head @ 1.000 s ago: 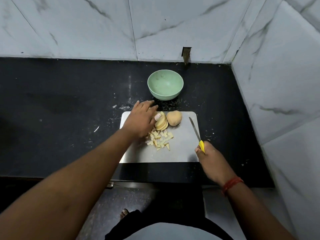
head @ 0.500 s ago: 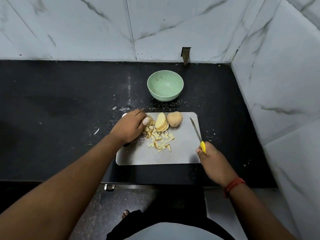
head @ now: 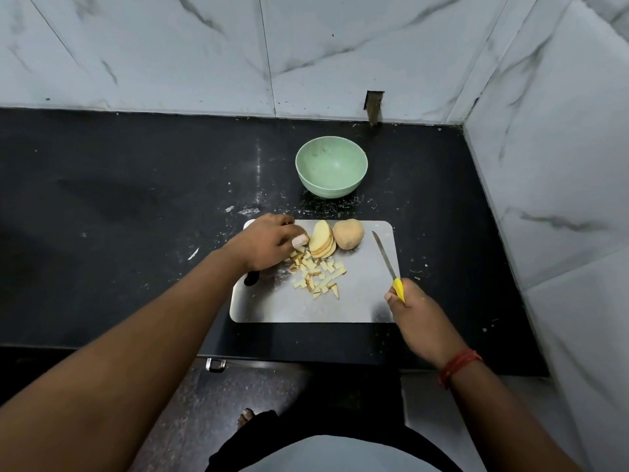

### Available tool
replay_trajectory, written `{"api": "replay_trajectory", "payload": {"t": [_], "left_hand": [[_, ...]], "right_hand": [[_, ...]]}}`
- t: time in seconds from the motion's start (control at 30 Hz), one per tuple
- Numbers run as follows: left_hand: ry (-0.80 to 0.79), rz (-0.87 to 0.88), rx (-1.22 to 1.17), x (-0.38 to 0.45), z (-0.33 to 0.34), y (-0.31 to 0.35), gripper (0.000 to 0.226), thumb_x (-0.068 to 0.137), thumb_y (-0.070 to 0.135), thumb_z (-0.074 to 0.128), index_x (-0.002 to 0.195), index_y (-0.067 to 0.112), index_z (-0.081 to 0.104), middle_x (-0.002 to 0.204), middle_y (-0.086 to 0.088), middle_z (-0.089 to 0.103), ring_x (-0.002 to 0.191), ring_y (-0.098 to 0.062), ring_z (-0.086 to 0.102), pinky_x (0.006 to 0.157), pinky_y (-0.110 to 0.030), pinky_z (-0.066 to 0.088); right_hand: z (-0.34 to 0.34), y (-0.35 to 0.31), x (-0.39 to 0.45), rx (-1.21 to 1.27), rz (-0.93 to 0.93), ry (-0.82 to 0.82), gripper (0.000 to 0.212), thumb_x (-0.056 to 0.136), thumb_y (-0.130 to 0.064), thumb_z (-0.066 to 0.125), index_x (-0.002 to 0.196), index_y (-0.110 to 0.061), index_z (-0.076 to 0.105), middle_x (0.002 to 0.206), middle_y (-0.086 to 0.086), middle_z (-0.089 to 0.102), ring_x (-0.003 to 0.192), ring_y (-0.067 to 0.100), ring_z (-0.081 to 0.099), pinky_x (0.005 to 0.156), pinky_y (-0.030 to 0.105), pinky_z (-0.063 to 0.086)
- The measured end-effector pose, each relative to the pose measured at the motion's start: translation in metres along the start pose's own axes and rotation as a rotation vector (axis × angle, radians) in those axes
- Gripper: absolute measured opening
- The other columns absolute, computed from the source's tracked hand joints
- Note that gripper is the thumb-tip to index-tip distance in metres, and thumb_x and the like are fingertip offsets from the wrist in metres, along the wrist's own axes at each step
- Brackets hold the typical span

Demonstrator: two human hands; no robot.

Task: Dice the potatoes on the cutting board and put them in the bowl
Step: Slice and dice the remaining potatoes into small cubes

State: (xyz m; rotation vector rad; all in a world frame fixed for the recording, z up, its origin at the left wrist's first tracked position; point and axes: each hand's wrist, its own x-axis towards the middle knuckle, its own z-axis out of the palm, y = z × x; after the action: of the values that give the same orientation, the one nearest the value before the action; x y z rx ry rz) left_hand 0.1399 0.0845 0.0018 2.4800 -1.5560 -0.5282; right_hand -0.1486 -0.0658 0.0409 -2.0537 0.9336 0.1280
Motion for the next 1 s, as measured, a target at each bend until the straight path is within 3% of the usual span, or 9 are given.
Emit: {"api": "replay_trajectory", "payload": {"t": [0.07, 0.17, 0.37, 0.57, 0.77, 1.0], "left_hand": [[-0.039, -0.006, -0.005, 0.003, -0.004, -0.002, 0.057, 0.099, 0.051, 0.033, 0.139, 0.026, 0.063, 0.145, -0.009, 0.055, 0.132, -0.031, 0.048, 0.112, -0.046, 0.038], [-0.073, 0.004, 0.046, 0.012, -0.008, -0.004, 0.043, 0.106, 0.032, 0.047, 0.146, 0.020, 0.058, 0.150, -0.010, 0.050, 0.137, -0.029, 0.044, 0.116, -0.040, 0.032], [-0.079, -0.086, -0.010, 0.022, -0.009, -0.002, 0.039, 0.105, 0.025, 0.047, 0.138, 0.015, 0.065, 0.148, -0.013, 0.051, 0.139, -0.026, 0.042, 0.117, -0.040, 0.035], [-0.017, -0.334, -0.086, 0.028, -0.014, 0.008, 0.036, 0.106, 0.035, 0.046, 0.117, 0.012, 0.071, 0.131, -0.012, 0.054, 0.122, -0.031, 0.051, 0.103, -0.044, 0.045], [-0.046, -0.358, -0.094, 0.034, -0.015, 0.019, 0.044, 0.110, 0.029, 0.031, 0.110, 0.006, 0.069, 0.114, -0.015, 0.060, 0.122, -0.024, 0.043, 0.104, -0.044, 0.041], [0.131, -0.262, -0.110, 0.027, -0.007, 0.023, 0.041, 0.109, 0.029, 0.042, 0.112, 0.003, 0.075, 0.138, -0.011, 0.045, 0.126, -0.027, 0.039, 0.109, -0.037, 0.032]], "right_hand": [[-0.001, 0.001, 0.000, 0.014, -0.004, 0.006, 0.020, 0.103, -0.028, 0.042, 0.085, -0.020, 0.045, 0.076, -0.001, 0.050, 0.067, 0.012, 0.048, 0.061, 0.029, 0.040], [-0.002, 0.001, 0.000, 0.022, -0.007, 0.010, 0.020, 0.103, -0.027, 0.043, 0.085, -0.019, 0.045, 0.075, -0.002, 0.050, 0.067, 0.012, 0.047, 0.061, 0.030, 0.040], [-0.003, -0.002, 0.002, 0.016, -0.016, 0.012, 0.018, 0.103, -0.027, 0.042, 0.087, -0.021, 0.045, 0.076, -0.002, 0.051, 0.068, 0.010, 0.048, 0.060, 0.028, 0.038], [-0.002, -0.001, 0.003, 0.012, -0.012, 0.005, 0.019, 0.103, -0.029, 0.042, 0.086, -0.022, 0.043, 0.075, -0.003, 0.048, 0.066, 0.010, 0.046, 0.059, 0.028, 0.037], [0.001, -0.003, 0.005, -0.006, -0.014, -0.003, 0.014, 0.104, -0.030, 0.041, 0.094, -0.021, 0.045, 0.077, -0.003, 0.049, 0.067, 0.010, 0.047, 0.059, 0.027, 0.037], [0.003, -0.005, 0.002, -0.005, -0.046, -0.008, 0.018, 0.103, -0.029, 0.041, 0.090, -0.017, 0.045, 0.073, 0.001, 0.050, 0.063, 0.013, 0.046, 0.059, 0.031, 0.040]]}}
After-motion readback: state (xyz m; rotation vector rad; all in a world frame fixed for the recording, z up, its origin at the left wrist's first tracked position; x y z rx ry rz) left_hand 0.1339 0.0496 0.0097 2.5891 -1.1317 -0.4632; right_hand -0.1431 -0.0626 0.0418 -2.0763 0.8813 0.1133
